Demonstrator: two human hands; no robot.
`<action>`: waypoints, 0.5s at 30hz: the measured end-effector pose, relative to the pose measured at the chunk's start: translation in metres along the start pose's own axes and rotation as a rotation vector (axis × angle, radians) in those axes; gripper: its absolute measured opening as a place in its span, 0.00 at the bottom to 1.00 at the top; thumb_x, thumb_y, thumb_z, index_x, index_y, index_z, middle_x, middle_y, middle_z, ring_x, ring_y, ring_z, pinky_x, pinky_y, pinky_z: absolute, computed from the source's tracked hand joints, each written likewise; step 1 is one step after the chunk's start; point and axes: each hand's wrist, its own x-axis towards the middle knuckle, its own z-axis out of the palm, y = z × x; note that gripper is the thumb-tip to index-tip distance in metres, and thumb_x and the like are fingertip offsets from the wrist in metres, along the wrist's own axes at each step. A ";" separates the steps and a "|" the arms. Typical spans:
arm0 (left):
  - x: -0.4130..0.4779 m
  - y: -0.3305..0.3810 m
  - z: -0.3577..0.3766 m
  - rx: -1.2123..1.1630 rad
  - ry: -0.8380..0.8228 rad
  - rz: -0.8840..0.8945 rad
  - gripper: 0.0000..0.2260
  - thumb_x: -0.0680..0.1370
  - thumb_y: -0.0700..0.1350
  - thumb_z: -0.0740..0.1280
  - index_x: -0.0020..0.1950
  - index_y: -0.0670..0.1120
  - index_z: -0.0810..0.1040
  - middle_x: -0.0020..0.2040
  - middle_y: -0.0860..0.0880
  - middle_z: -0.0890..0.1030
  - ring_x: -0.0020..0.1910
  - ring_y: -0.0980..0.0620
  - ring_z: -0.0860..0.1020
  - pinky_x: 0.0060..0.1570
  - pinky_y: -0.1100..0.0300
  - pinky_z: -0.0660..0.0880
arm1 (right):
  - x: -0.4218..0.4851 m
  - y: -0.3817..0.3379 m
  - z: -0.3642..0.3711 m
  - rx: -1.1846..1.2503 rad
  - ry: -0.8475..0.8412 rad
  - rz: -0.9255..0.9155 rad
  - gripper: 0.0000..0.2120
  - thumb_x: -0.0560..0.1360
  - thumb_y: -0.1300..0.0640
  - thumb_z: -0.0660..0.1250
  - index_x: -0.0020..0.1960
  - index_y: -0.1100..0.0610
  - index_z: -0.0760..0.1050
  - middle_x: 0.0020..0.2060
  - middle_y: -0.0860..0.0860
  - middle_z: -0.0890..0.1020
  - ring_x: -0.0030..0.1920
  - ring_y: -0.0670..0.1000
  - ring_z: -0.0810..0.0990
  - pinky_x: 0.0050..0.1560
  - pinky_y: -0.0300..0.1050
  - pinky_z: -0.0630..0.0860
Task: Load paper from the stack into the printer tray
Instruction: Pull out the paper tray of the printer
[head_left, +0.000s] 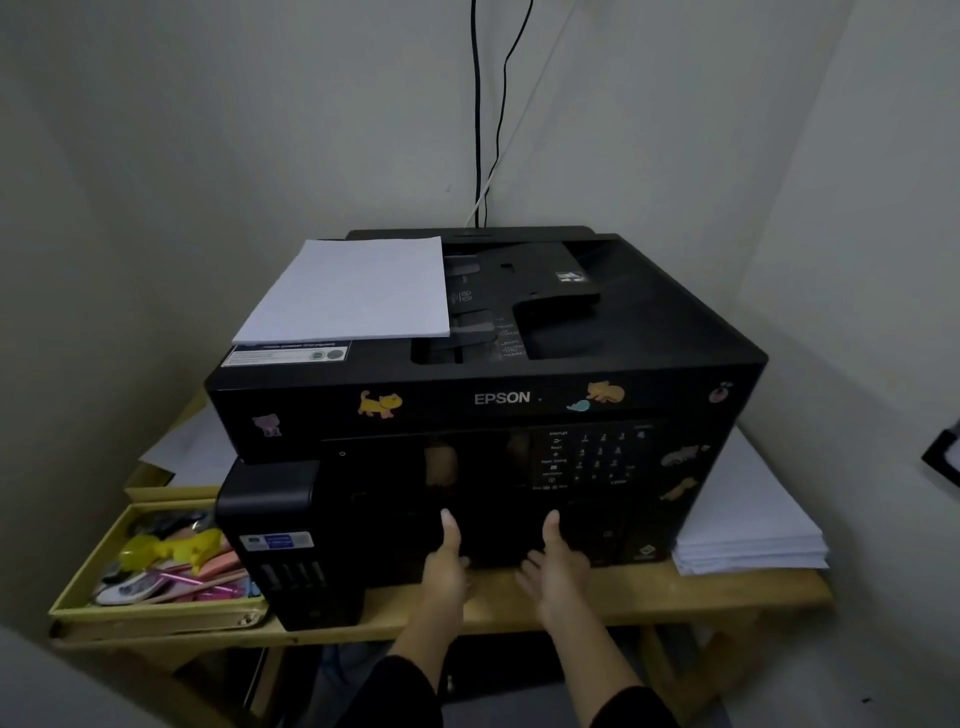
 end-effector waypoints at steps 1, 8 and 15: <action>0.003 0.003 0.000 -0.102 -0.058 -0.024 0.34 0.77 0.64 0.55 0.72 0.40 0.66 0.64 0.39 0.74 0.64 0.40 0.73 0.67 0.48 0.70 | 0.003 0.001 0.000 0.073 -0.058 0.059 0.32 0.74 0.43 0.66 0.68 0.66 0.68 0.61 0.62 0.76 0.62 0.60 0.76 0.61 0.54 0.76; 0.014 0.000 -0.009 -0.385 -0.204 -0.042 0.27 0.75 0.58 0.62 0.61 0.37 0.76 0.61 0.39 0.79 0.61 0.46 0.76 0.67 0.55 0.69 | 0.017 0.008 -0.006 0.349 -0.273 0.064 0.31 0.75 0.47 0.65 0.72 0.63 0.65 0.67 0.60 0.73 0.69 0.57 0.70 0.66 0.49 0.69; 0.012 0.000 -0.005 -0.416 -0.134 -0.061 0.24 0.77 0.56 0.63 0.61 0.36 0.74 0.55 0.40 0.79 0.65 0.43 0.74 0.63 0.55 0.71 | 0.021 0.014 -0.002 0.345 -0.266 0.022 0.30 0.76 0.47 0.64 0.72 0.63 0.64 0.54 0.57 0.78 0.61 0.55 0.74 0.63 0.48 0.70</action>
